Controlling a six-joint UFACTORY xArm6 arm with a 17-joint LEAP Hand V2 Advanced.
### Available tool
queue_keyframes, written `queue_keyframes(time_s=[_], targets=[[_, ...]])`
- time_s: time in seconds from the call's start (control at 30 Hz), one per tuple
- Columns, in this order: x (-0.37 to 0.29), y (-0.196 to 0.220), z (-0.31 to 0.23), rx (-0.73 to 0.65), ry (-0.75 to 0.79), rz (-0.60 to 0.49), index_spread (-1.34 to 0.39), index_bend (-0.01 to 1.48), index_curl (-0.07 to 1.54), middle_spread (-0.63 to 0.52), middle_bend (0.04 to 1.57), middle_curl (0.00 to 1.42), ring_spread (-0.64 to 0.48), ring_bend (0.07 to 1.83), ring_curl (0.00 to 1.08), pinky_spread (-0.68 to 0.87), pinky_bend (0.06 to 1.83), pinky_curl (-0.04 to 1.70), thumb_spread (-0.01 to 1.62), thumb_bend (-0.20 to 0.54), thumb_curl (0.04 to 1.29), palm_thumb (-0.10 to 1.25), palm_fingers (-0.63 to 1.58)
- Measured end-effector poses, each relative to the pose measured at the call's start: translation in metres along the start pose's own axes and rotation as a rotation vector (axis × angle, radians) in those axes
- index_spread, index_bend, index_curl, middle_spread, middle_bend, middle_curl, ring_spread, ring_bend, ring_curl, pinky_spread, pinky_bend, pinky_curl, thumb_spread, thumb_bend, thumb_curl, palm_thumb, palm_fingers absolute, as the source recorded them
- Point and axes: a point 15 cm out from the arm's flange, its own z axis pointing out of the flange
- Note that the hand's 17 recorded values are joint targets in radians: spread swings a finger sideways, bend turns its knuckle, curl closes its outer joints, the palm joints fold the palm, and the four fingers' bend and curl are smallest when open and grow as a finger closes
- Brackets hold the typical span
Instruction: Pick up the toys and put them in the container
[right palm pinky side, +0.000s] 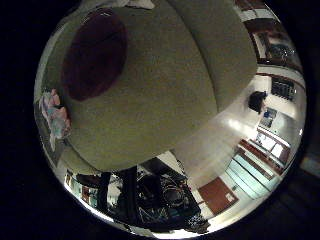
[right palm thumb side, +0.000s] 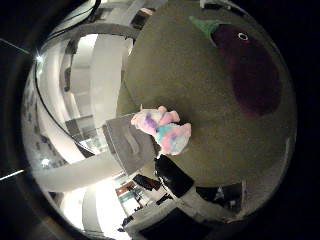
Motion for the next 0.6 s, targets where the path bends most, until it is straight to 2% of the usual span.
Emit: queue_keyframes(time_s=[0.3,0.6], targets=[[0.014,-0.015,-0.001,0.086,-0.033,0.093,0.0,0.17,0.29,0.3,0.2,0.31,0.32,0.36,0.25,0.5,0.68,0.15,1.09,-0.019,0.31,0.61,0.01],[0.017,-0.017,0.014,0.099,-0.03,0.126,0.0,0.17,0.3,0.3,0.2,0.32,0.32,0.36,0.25,0.49,0.66,0.13,1.08,-0.022,0.32,0.66,0.02]])
